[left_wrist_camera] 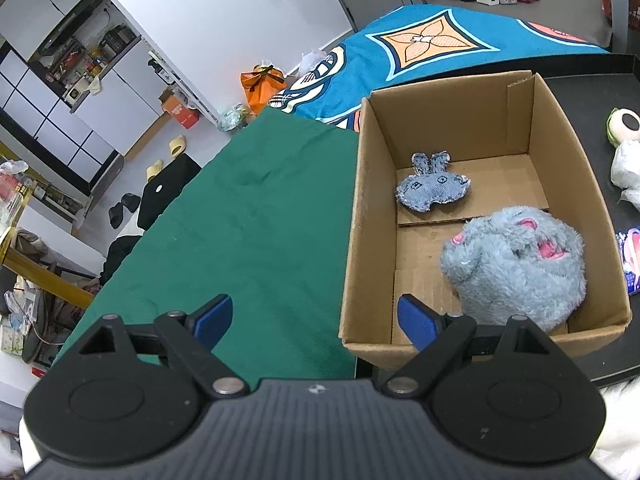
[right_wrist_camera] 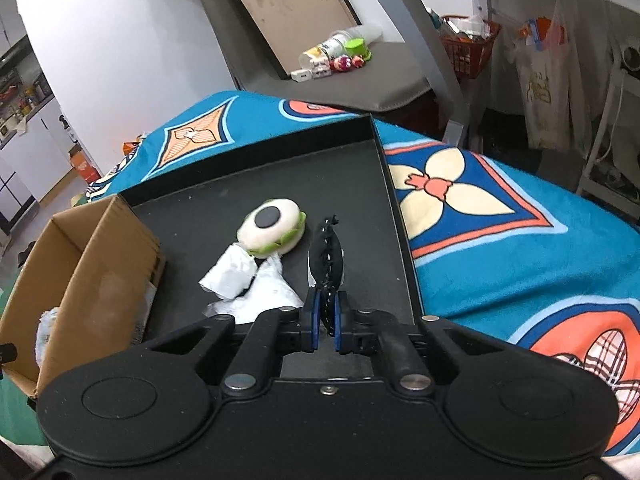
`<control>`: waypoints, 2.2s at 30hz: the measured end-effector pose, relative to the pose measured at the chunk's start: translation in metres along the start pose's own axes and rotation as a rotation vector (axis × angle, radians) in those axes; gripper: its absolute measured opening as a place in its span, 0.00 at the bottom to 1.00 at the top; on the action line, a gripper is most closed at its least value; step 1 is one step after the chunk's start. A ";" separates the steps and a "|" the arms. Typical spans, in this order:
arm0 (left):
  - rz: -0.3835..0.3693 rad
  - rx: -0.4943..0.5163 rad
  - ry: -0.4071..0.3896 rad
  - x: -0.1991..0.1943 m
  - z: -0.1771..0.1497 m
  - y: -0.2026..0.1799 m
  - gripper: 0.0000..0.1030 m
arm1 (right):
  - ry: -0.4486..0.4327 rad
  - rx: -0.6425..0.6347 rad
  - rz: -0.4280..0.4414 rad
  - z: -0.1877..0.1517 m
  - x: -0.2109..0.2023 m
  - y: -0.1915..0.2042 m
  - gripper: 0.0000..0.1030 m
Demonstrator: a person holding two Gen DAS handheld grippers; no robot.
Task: Organize soft objects
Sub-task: 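Carry the black cord with the right tool into the box and release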
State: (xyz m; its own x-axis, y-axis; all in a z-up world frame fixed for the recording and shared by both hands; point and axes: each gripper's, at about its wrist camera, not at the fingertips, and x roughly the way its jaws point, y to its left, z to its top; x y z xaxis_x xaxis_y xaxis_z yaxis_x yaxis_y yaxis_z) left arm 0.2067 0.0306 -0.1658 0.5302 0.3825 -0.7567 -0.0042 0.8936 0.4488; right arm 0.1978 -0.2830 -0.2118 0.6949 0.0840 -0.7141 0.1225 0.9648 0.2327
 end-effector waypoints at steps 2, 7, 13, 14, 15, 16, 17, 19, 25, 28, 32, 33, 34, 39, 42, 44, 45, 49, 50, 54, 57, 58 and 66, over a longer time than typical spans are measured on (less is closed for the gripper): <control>-0.003 0.001 -0.007 -0.001 -0.001 0.000 0.86 | -0.010 -0.007 0.006 0.001 -0.002 0.004 0.07; -0.002 0.005 -0.025 -0.004 -0.002 -0.001 0.86 | -0.045 -0.069 0.009 0.004 -0.010 0.021 0.07; -0.022 -0.011 -0.043 -0.006 -0.005 0.004 0.86 | -0.069 -0.116 0.048 0.006 -0.020 0.045 0.07; -0.026 -0.016 -0.047 -0.007 -0.006 0.005 0.86 | -0.075 -0.127 0.052 0.006 -0.021 0.049 0.07; -0.031 -0.021 -0.051 -0.007 -0.006 0.006 0.86 | -0.077 -0.131 0.058 0.007 -0.022 0.052 0.07; -0.037 -0.028 -0.056 -0.007 -0.006 0.007 0.86 | -0.078 -0.137 0.065 0.007 -0.024 0.055 0.07; -0.042 -0.033 -0.059 -0.007 -0.006 0.008 0.86 | -0.082 -0.147 0.068 0.007 -0.025 0.060 0.07; -0.050 -0.045 -0.068 -0.008 -0.005 0.010 0.86 | -0.085 -0.165 0.071 0.006 -0.026 0.067 0.07; -0.071 -0.060 -0.076 -0.006 -0.005 0.012 0.83 | -0.086 -0.240 0.070 0.011 -0.031 0.091 0.07; -0.085 -0.072 -0.086 -0.006 -0.004 0.014 0.82 | -0.083 -0.266 0.079 0.014 -0.033 0.101 0.07; -0.102 -0.077 -0.084 -0.005 -0.004 0.015 0.76 | -0.083 -0.292 0.097 0.019 -0.035 0.116 0.07; -0.105 -0.078 -0.083 -0.004 -0.005 0.015 0.74 | -0.085 -0.300 0.098 0.019 -0.035 0.120 0.07; -0.112 -0.082 -0.082 -0.004 -0.005 0.016 0.71 | -0.088 -0.312 0.102 0.021 -0.036 0.125 0.07; -0.147 -0.101 -0.073 0.000 -0.005 0.020 0.57 | -0.088 -0.352 0.120 0.024 -0.035 0.150 0.07; -0.166 -0.116 -0.065 0.004 -0.005 0.023 0.48 | -0.085 -0.358 0.132 0.024 -0.034 0.164 0.07; -0.177 -0.120 -0.056 0.006 -0.004 0.024 0.42 | -0.082 -0.370 0.140 0.023 -0.033 0.173 0.07; -0.182 -0.120 -0.050 0.008 -0.004 0.024 0.39 | -0.081 -0.375 0.144 0.023 -0.033 0.177 0.07; -0.198 -0.121 -0.038 0.011 -0.005 0.024 0.28 | -0.081 -0.416 0.143 0.022 -0.031 0.192 0.07; -0.204 -0.124 -0.037 0.011 -0.006 0.025 0.27 | -0.080 -0.425 0.142 0.022 -0.032 0.194 0.07; -0.224 -0.136 -0.034 0.013 -0.006 0.027 0.21 | -0.070 -0.460 0.154 0.019 -0.030 0.207 0.07; -0.229 -0.141 -0.037 0.013 -0.007 0.028 0.19 | -0.068 -0.489 0.165 0.019 -0.030 0.218 0.09; -0.230 -0.141 -0.038 0.013 -0.007 0.028 0.19 | -0.061 -0.501 0.166 0.019 -0.029 0.221 0.13; -0.232 -0.136 -0.041 0.014 -0.009 0.029 0.20 | -0.071 -0.578 0.122 0.023 -0.034 0.221 0.47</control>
State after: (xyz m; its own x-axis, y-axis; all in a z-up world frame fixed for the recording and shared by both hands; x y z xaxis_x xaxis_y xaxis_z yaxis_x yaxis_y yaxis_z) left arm 0.2064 0.0638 -0.1674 0.5646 0.1564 -0.8104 0.0089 0.9807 0.1954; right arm 0.2174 -0.0784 -0.1214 0.7278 0.2051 -0.6544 -0.3532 0.9300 -0.1013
